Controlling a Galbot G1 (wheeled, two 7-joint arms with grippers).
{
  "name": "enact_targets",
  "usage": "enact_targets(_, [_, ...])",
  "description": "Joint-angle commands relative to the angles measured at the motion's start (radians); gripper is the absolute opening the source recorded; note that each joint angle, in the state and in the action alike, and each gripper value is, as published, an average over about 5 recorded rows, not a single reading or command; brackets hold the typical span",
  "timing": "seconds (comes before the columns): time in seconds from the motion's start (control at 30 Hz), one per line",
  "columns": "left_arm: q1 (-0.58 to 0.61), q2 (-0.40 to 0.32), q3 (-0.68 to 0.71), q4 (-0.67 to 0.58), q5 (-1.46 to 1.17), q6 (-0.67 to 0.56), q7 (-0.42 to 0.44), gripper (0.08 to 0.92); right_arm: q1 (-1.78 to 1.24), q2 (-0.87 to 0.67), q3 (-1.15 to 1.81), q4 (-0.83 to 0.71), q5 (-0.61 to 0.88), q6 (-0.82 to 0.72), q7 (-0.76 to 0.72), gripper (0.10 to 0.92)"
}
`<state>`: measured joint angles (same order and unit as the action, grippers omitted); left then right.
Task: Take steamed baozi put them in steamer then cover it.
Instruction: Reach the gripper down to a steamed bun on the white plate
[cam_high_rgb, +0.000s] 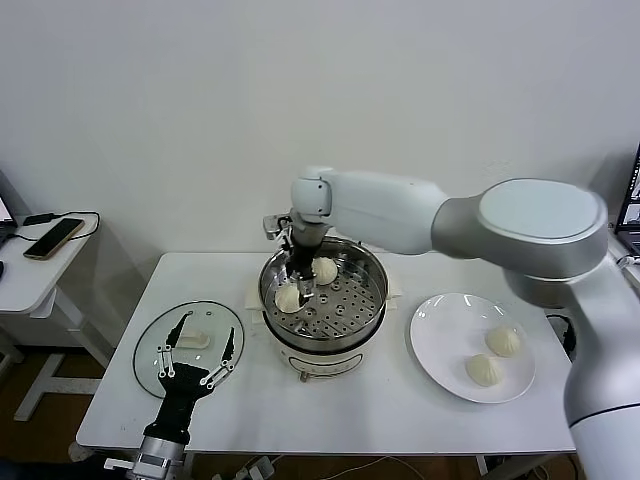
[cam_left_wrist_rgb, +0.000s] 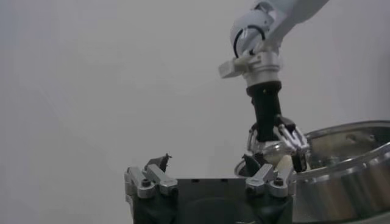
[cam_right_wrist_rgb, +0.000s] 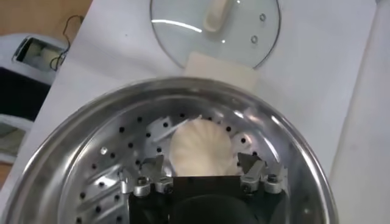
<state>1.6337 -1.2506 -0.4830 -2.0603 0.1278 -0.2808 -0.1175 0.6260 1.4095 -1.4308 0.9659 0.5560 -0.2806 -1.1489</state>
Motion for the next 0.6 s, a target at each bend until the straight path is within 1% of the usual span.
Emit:
enact_targets(0.03, [-0.001, 0.003, 0.003, -0.001, 0.002, 0.003, 0.001, 0.823, 0.128, -0.333, 0.099, 0.188, -0.121, 0.029, -0.135, 0.823])
enact_targets(0.37, [0.002, 0.003, 0.010, -0.008, 0.006, 0.006, 0.002, 0.823, 0.079, -0.729, 0.130, 0.270, -0.247, 0.103, -0.249, 0.823])
enact_targets(0.47, [0.004, 0.000, 0.012, -0.008, 0.008, 0.007, 0.003, 0.823, 0.030, -0.812, 0.126, 0.301, -0.297, 0.125, -0.275, 0.823])
enact_targets(0.6, [0.005, -0.004, 0.011, -0.013, 0.010, 0.009, 0.003, 0.823, -0.078, -0.883, 0.141, 0.338, -0.342, 0.136, -0.264, 0.823])
